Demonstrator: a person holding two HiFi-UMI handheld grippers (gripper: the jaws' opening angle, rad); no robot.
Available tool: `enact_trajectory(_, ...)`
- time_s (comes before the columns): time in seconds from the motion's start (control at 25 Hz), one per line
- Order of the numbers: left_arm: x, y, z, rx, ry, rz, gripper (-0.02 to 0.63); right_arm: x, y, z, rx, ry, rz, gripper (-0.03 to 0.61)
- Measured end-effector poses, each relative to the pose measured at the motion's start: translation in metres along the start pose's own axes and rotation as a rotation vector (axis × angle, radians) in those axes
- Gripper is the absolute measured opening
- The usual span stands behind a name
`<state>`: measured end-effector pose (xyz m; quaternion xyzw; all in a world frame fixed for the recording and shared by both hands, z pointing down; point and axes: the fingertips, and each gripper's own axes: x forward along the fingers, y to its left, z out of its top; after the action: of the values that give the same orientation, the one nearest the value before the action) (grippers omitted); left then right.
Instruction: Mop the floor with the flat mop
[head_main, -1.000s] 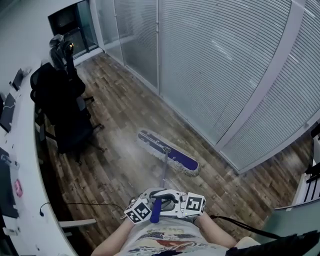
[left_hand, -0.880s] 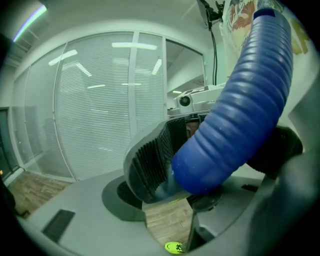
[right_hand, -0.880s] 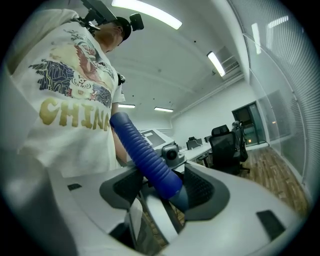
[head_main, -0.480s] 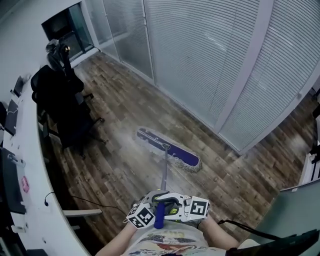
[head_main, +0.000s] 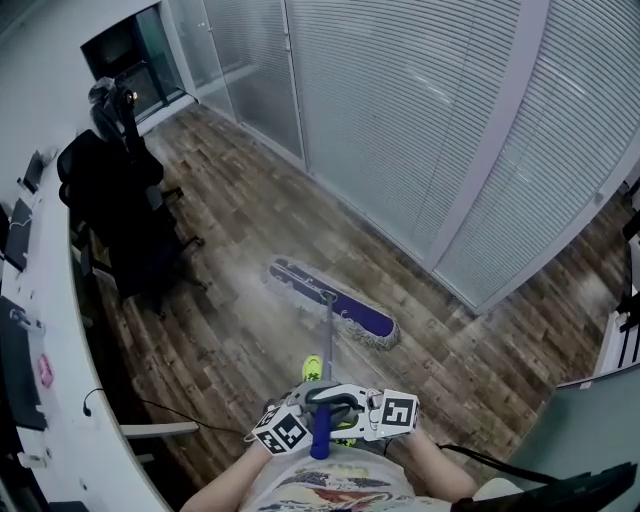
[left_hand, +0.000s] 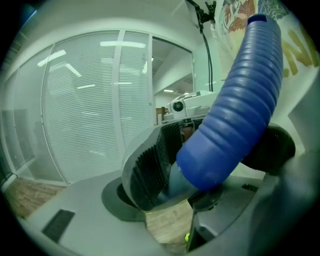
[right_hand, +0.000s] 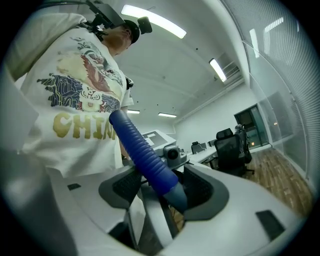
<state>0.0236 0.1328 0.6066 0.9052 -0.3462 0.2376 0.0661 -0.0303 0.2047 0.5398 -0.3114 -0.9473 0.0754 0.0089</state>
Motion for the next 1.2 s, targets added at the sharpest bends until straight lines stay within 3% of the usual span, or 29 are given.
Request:
enact_trajectory(0.32,0.017,0.125,-0.005,0.003,-0.032,-0.010,0.187,0.000,-0.128,0.011,0.011,0.004,-0.055,0.249)
enact_trajectory(0.68,0.050,0.340,-0.023,0.033,-0.070,-0.034,0.187,0.001,-0.350,0.019,0.057,0.066,-0.159,0.256)
enact_trajectory(0.84,0.076,0.425,-0.032,0.084,-0.052,-0.048,0.193,-0.009,-0.440,0.013,0.075,0.122,-0.205,0.259)
enact_trajectory(1.0,0.085,0.459,-0.034,0.103,-0.031,-0.082,0.195,-0.013,-0.478,0.015,0.089,0.126,-0.239,0.264)
enact_trajectory(1.2,0.079,0.443,-0.040,0.133,-0.010,-0.093,0.195,-0.006,-0.464,0.011,0.090,0.130,-0.253,0.265)
